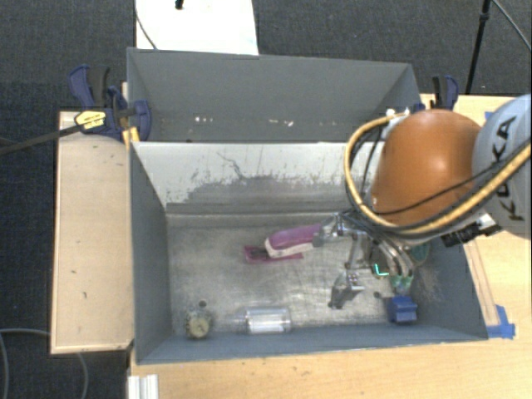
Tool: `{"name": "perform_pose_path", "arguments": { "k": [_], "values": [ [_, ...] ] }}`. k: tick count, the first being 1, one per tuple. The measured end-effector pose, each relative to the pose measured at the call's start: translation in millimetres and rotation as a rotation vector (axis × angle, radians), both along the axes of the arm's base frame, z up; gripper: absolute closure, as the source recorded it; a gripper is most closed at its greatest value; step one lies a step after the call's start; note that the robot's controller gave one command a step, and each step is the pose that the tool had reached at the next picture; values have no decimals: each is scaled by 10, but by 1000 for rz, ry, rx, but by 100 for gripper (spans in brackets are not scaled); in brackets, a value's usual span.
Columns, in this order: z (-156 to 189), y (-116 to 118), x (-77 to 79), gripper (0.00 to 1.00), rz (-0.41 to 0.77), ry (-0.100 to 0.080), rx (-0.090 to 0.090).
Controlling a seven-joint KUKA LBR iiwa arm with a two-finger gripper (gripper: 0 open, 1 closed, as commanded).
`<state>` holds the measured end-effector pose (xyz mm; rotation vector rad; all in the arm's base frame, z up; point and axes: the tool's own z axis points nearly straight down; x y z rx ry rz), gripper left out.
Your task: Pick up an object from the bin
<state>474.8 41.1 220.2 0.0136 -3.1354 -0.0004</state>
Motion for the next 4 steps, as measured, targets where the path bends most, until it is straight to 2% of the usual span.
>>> {"name": "perform_pose_path", "arguments": {
  "k": [1,2,3,4],
  "values": [
    [-896,33,754,0,-22,-9,1],
    [-1481,129,1034,0,230,-13,2],
    [-1448,131,1050,100,226,-18,2],
    [737,224,975,100,392,-16,1]
  ]
}}
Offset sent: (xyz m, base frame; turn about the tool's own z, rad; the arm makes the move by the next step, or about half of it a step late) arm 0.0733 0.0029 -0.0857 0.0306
